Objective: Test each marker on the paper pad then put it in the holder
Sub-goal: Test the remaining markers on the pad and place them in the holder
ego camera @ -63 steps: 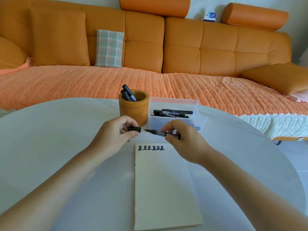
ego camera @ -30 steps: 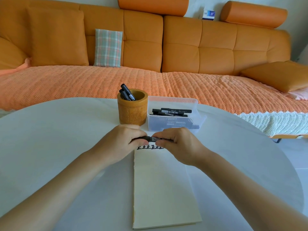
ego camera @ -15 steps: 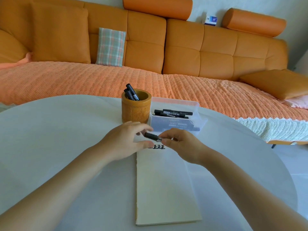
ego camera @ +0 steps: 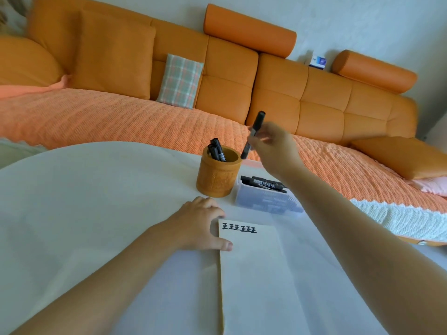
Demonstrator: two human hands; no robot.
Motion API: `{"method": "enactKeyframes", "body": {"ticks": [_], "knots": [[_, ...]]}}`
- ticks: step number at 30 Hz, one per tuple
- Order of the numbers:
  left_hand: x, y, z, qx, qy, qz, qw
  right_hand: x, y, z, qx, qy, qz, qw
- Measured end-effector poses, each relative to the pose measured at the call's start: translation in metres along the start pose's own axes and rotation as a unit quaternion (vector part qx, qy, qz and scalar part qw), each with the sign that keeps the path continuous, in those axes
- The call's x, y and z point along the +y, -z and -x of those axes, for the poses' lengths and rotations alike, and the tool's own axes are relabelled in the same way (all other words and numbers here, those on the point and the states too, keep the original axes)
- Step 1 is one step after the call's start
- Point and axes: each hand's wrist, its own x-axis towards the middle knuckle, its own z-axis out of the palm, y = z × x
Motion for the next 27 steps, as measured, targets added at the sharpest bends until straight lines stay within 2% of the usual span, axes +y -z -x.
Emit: {"method": "enactKeyframes", "body": {"ticks": [3,6,11,14,17,21,27], "knots": [[0.000,-0.001,0.000,0.000,0.003,0.008,1.000,-0.011,-0.018,-0.026,0.000,0.015,0.051,0.999],[0.000,-0.001,0.001,-0.004,0.012,0.013,1.000,-0.010,-0.036,-0.038,-0.051,-0.002,0.119,0.992],[0.002,0.000,0.003,0.001,0.004,0.001,1.000,0.003,-0.052,-0.044,-0.167,-0.013,0.281,0.945],[0.004,0.002,0.005,0.003,-0.004,-0.022,1.000,0.009,-0.047,-0.046,-0.186,0.011,0.294,0.938],[0.004,0.003,0.004,-0.007,-0.001,-0.023,1.000,0.021,-0.029,-0.045,-0.173,-0.007,0.281,0.944],[0.005,0.004,0.004,-0.008,0.001,-0.021,1.000,0.049,-0.004,-0.033,-0.232,-0.064,0.374,0.896],[0.009,0.007,0.002,-0.016,0.008,-0.023,1.000,0.077,0.006,-0.018,-0.325,-0.085,0.395,0.855]]}}
